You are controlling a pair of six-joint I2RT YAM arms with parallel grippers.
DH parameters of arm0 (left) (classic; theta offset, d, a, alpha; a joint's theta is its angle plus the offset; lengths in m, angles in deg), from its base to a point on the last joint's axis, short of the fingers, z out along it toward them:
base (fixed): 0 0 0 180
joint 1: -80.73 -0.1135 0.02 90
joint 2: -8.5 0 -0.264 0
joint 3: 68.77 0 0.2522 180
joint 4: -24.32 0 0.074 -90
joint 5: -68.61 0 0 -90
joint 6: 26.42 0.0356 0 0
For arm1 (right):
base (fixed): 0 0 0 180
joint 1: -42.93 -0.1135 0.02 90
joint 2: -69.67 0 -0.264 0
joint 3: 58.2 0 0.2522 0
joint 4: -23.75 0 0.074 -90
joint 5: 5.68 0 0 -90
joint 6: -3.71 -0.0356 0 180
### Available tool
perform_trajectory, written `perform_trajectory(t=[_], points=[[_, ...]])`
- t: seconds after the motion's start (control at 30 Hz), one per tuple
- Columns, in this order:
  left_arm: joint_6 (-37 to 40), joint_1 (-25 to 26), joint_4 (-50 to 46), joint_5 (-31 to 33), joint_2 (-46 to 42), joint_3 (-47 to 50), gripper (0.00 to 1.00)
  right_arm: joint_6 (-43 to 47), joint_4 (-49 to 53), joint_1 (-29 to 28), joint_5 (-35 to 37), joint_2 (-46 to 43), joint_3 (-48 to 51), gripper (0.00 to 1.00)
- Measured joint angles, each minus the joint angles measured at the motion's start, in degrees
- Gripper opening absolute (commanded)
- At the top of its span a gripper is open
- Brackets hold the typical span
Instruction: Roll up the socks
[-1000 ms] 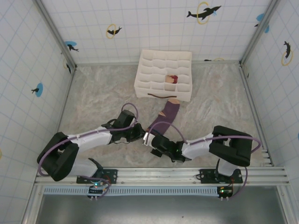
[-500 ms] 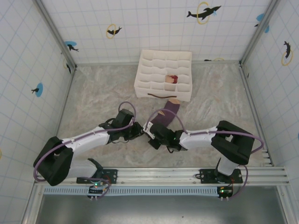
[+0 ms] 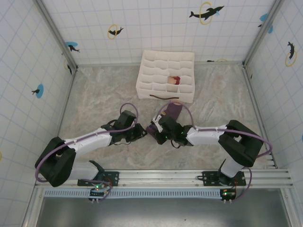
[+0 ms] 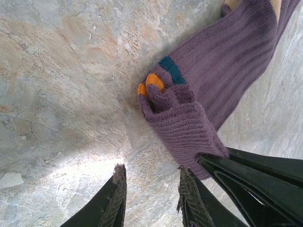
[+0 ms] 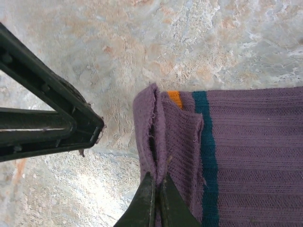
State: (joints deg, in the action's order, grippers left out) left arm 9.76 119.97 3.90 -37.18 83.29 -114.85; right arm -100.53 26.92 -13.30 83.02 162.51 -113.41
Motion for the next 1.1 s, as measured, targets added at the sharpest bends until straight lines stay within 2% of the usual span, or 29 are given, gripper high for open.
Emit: perform_trajectory(t=[0.13, 0.33, 0.47, 0.9, 1.1], points=[[0.0, 0.0, 1.2, 0.0, 1.2, 0.0, 0.38, -1.7, 0.0, 1.2, -1.0, 0.0, 0.0, 0.00], [0.9, 0.0, 2.0, 0.3, 3.3, -0.6, 0.56, -4.3, -0.1, 3.1, -2.3, 0.3, 0.3, 0.00], [1.3, 0.0, 3.6, 0.5, 5.0, -1.6, 0.61, -5.4, -0.1, 3.8, -3.5, 1.0, 0.3, 0.00], [1.1, 0.0, 8.9, 1.5, 10.9, -2.6, 0.58, -7.3, -2.4, 3.8, -5.7, 2.2, 2.2, 0.00], [0.5, 0.0, 11.5, 1.5, 13.3, -3.4, 0.48, -7.9, -4.0, 4.1, -6.3, 2.3, 3.0, 0.00]])
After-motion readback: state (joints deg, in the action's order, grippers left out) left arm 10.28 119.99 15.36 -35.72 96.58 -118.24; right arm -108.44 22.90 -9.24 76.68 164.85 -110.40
